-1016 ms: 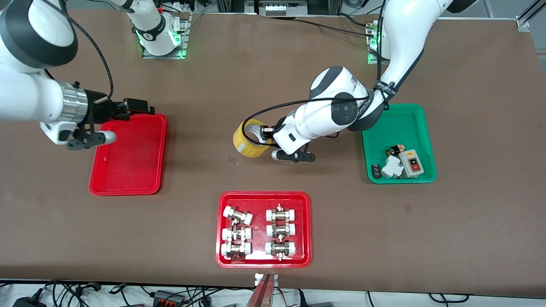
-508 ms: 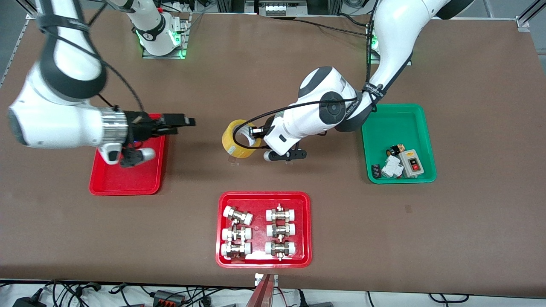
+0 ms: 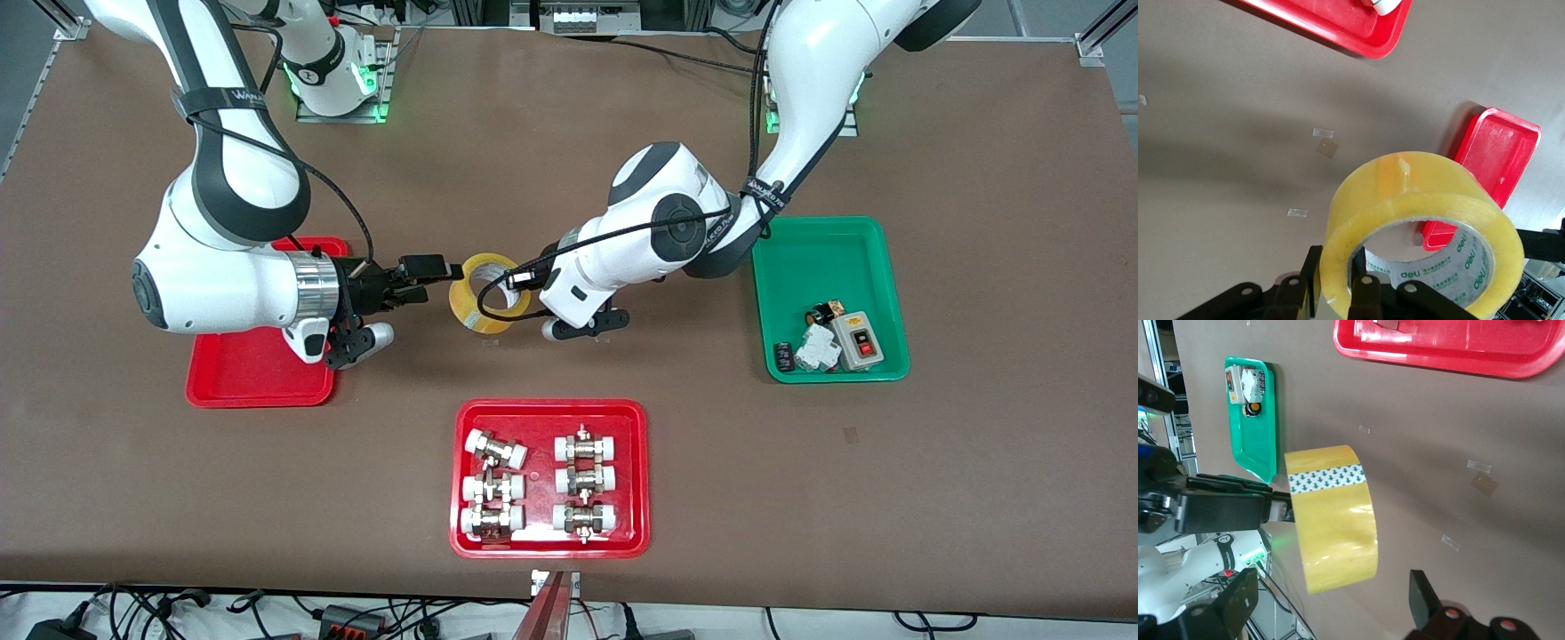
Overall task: Left arm passes tape to right arm into tray
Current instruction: 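Close the right gripper on the tape held by the left gripper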
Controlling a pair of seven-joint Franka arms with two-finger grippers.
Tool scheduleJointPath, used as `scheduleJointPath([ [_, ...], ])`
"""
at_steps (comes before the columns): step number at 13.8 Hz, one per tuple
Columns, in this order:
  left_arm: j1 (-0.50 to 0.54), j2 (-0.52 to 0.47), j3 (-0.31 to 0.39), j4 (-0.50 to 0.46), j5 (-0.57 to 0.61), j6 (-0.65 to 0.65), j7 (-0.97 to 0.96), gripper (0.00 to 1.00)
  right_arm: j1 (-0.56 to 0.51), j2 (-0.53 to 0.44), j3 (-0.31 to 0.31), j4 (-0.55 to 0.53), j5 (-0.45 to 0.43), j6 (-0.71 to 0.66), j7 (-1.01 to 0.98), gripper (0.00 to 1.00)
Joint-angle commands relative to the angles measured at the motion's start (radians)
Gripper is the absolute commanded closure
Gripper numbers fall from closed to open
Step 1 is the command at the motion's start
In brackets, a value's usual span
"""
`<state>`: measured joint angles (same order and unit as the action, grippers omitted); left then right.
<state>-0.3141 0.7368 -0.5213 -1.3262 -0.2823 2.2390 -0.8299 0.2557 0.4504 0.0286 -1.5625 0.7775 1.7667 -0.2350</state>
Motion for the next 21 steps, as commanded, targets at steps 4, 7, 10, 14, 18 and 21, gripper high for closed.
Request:
scheduleJointPath([
  [4,-0.008,0.015,0.001,0.041,-0.012,-0.005,0.034,0.99,0.01,0.039,-0.004,0.009,0.095,0.06,-0.053,0.0],
  [7,-0.008,0.015,0.001,0.041,-0.012,-0.005,0.034,0.99,0.01,0.04,-0.004,0.009,0.101,0.062,-0.053,0.0],
  [10,-0.007,0.015,0.001,0.041,-0.012,-0.005,0.034,0.98,0.01,0.041,-0.006,0.009,0.1,0.065,-0.053,0.24],
  [14,-0.005,0.015,0.003,0.041,-0.014,-0.005,0.032,0.98,0.01,0.041,-0.006,0.01,0.092,0.065,-0.055,0.91],
  [18,-0.003,0.015,0.003,0.041,-0.014,-0.005,0.034,0.98,0.008,0.041,-0.006,0.012,0.091,0.063,-0.053,1.0],
  [21,-0.002,0.016,0.003,0.042,-0.02,-0.007,0.028,0.86,0.008,0.041,-0.006,0.013,0.089,0.063,-0.055,1.0],
])
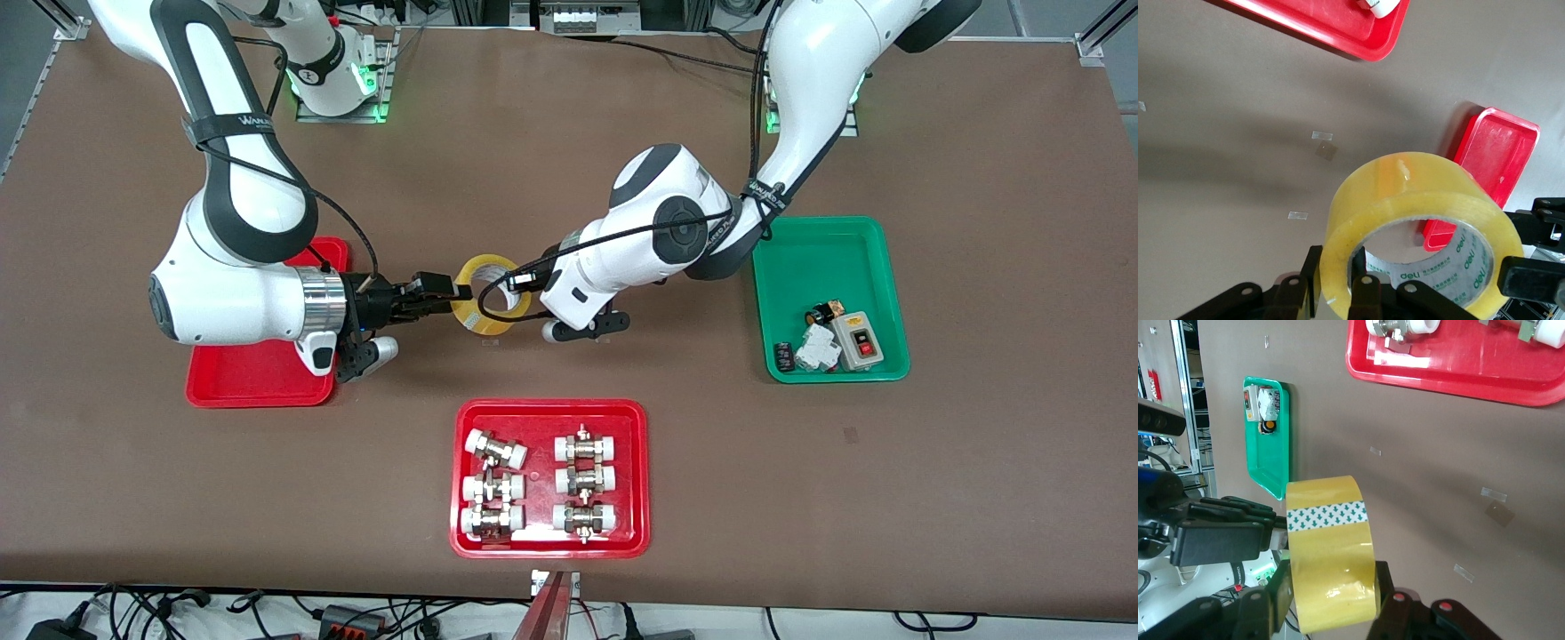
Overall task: Left arm passes tape to right arm into tray
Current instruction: 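Close the right gripper on the tape held by the left gripper, then open the left gripper and withdraw it while the right gripper holds tape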
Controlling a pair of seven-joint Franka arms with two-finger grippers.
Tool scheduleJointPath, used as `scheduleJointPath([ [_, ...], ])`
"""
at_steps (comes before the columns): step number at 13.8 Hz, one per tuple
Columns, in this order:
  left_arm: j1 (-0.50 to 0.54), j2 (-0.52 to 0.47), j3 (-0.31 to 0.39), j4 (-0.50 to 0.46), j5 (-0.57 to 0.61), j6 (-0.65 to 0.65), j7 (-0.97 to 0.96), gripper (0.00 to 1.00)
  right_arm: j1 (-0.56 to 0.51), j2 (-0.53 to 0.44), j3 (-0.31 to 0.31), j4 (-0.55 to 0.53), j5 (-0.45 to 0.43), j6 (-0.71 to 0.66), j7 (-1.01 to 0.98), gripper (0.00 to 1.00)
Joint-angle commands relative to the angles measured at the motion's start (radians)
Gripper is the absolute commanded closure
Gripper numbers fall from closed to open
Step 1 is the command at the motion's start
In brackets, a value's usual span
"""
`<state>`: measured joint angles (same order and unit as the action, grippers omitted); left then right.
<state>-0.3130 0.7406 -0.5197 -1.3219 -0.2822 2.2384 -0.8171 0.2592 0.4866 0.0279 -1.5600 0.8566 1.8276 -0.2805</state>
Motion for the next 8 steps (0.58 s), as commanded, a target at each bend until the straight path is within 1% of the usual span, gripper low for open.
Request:
scheduleJointPath([
  [1,-0.001,0.013,0.001,0.041,-0.025,-0.011,0.01,0.62,0.005,0.004,-0.005,0.011,0.01,0.002,-0.009,1.0],
  [2,0.014,0.008,0.0,0.041,-0.023,-0.017,0.01,0.01,0.006,0.004,-0.005,0.011,0.01,0.002,-0.009,1.0],
  [5,0.028,-0.003,0.0,0.041,-0.012,-0.019,0.015,0.0,0.006,0.004,-0.005,0.012,0.01,0.002,-0.011,1.0],
  [6,0.054,-0.022,-0.005,0.04,-0.008,-0.038,0.018,0.0,0.006,0.004,-0.005,0.012,0.01,0.002,-0.009,1.0],
  [7,0.077,-0.038,-0.006,0.038,-0.005,-0.101,0.03,0.0,0.005,0.004,-0.005,0.012,0.01,0.002,-0.011,1.0],
  [8,0.104,-0.067,-0.003,0.039,-0.005,-0.205,0.098,0.0,0.005,0.004,-0.005,0.012,0.009,0.002,-0.011,1.0],
])
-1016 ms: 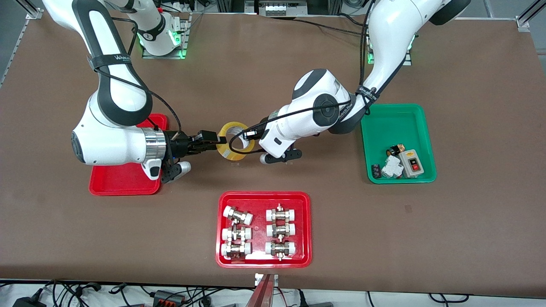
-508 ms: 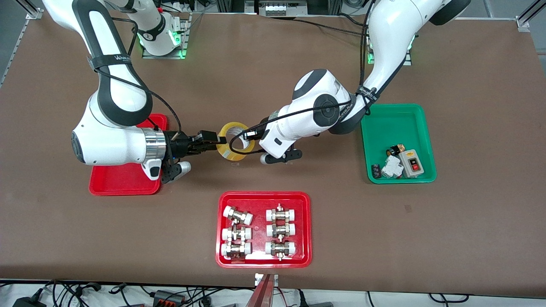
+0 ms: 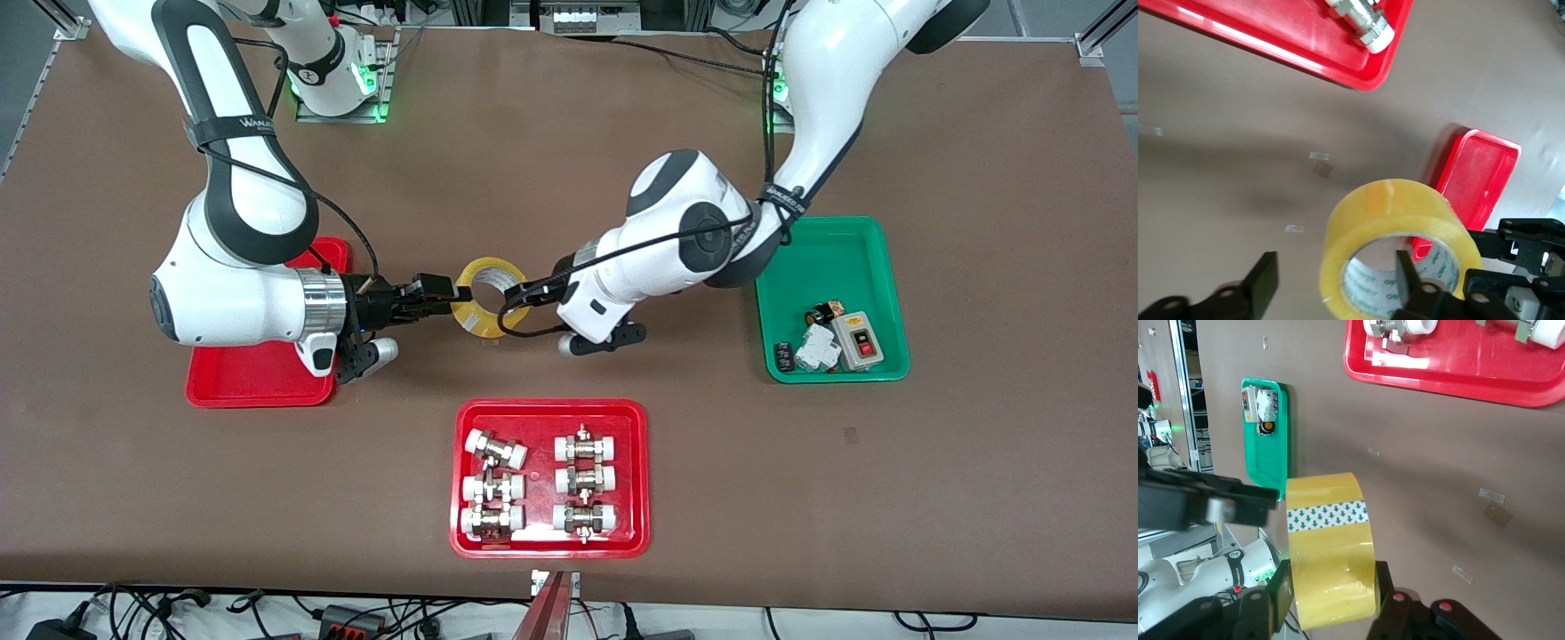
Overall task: Left arm passes tape to right arm into tray
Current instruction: 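Open the left gripper and withdraw it while the right gripper holds tape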
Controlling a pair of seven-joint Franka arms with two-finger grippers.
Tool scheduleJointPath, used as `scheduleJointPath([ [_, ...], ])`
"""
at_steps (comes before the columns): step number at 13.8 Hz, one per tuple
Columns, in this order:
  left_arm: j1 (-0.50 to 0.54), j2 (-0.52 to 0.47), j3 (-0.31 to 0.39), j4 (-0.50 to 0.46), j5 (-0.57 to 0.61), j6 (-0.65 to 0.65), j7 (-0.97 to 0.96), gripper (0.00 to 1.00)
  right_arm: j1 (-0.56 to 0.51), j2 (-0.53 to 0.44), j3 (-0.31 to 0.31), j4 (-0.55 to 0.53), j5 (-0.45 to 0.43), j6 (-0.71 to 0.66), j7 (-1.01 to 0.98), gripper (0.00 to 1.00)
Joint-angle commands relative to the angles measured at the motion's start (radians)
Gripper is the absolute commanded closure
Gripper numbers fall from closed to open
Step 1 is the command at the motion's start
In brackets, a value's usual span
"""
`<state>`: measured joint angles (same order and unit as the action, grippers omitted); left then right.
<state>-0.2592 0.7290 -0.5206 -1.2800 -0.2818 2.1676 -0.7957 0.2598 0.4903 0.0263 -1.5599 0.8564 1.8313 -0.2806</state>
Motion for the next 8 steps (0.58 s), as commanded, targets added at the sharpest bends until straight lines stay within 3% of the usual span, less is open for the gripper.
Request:
scheduleJointPath([
  [1,0.076,-0.09,0.004,-0.004,0.01,-0.247,0.148,0.0,0.003,0.001,-0.003,0.014,0.001,-0.004,-0.011,1.0],
  [3,0.139,-0.15,-0.009,-0.002,0.103,-0.423,0.228,0.0,-0.011,-0.001,-0.012,0.041,-0.048,-0.015,-0.017,1.0],
  [8,0.264,-0.252,-0.002,-0.002,0.166,-0.675,0.443,0.0,-0.176,-0.001,-0.012,0.041,-0.089,-0.182,-0.135,1.0],
])
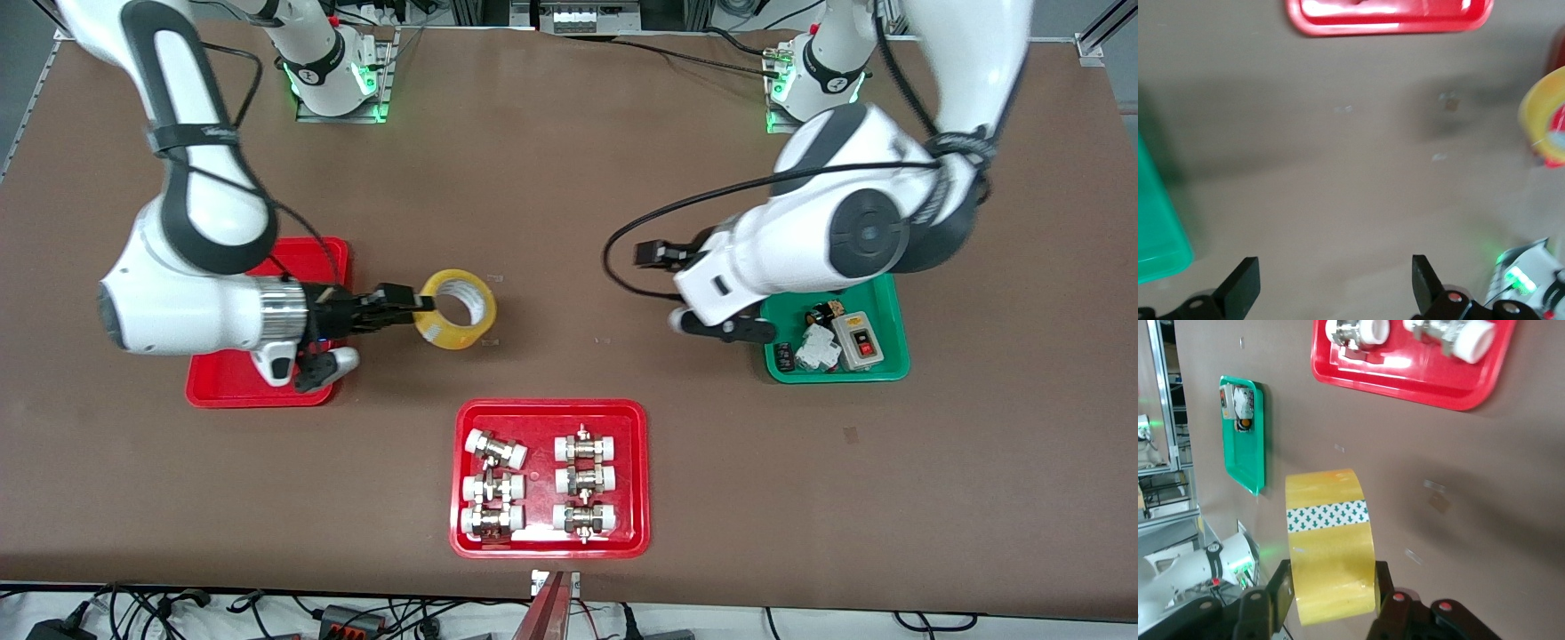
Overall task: Left arm passes tape to right arm into tray
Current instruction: 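Open the left gripper and withdraw it while the right gripper holds tape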
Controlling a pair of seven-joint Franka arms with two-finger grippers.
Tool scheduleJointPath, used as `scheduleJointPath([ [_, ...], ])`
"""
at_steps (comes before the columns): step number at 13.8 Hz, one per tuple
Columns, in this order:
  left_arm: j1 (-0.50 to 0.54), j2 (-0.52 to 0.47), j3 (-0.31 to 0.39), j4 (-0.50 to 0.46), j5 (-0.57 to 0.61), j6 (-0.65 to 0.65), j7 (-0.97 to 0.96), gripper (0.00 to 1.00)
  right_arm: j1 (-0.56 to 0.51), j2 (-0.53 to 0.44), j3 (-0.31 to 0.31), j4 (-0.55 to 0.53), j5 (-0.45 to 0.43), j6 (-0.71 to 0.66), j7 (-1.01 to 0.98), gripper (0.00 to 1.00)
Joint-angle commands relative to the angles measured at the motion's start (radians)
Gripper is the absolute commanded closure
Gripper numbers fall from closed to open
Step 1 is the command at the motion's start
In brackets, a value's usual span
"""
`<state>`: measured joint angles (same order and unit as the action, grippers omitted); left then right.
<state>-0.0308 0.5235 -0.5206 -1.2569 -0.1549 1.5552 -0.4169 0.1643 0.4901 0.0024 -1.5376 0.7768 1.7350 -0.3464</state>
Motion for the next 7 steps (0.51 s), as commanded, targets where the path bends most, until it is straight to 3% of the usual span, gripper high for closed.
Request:
scheduleJointPath([
  [1,0.057,-0.066,-0.01,-0.026,0.084,-0.099,0.085,0.0,-0.126,-0.001,0.011,0.019,-0.033,-0.132,-0.095,1.0],
  [7,0.181,-0.126,0.005,-0.027,0.12,-0.262,0.217,0.0,-0.336,0.044,0.011,0.014,-0.154,-0.319,-0.161,1.0],
])
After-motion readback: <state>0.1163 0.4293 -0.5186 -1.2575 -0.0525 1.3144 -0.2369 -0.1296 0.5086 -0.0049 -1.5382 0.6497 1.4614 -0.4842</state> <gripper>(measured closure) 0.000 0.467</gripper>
